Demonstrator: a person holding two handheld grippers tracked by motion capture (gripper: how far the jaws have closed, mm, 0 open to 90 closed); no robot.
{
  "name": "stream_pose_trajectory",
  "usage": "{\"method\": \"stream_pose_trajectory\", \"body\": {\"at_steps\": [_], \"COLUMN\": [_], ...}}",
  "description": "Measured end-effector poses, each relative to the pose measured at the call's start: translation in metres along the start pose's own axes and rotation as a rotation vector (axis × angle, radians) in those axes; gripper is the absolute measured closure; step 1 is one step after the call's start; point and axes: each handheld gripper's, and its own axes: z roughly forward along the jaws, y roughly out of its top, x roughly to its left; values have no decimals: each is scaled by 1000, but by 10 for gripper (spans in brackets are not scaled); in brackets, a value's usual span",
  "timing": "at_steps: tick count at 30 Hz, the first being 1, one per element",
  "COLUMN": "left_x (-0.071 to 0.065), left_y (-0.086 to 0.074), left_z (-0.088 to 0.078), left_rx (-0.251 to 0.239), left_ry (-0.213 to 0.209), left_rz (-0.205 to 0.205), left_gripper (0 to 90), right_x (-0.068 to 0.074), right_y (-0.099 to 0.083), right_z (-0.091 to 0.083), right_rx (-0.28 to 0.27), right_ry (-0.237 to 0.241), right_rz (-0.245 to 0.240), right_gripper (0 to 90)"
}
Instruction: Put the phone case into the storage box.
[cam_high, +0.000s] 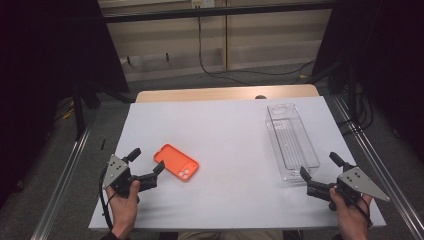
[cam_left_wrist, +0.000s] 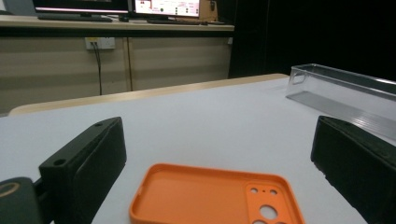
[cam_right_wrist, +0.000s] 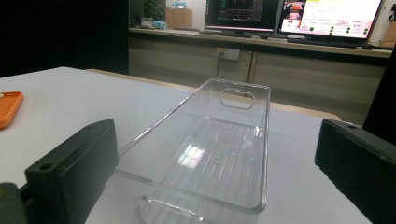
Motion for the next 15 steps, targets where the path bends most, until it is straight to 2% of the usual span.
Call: {"method": "stream_pose_trajectory", "body": {"at_steps": [2, 4, 6, 8, 15], "left_x": [0, 0, 1, 1, 0], "left_y": [0, -1, 0, -1, 3], "left_z": [1, 3, 3, 4, 8], "left_rx": [10, 14, 12, 4, -10], "left_ry": [4, 2, 3, 0, -6], "left_rz": [18, 17, 24, 10, 36], "left_gripper": [32, 31, 29, 22, 22], "right_x": [0, 1, 1, 1, 2], "right_y": [0, 1, 1, 1, 2], "right_z": [-1, -1, -2, -3, -3], "right_rx": [-3, -15, -14, -13, -18], "right_ry": [2, 4, 5, 12, 10], "right_rz": [-3, -4, -4, -5, -1], "right_gripper": [0, 0, 0, 0, 0]}}
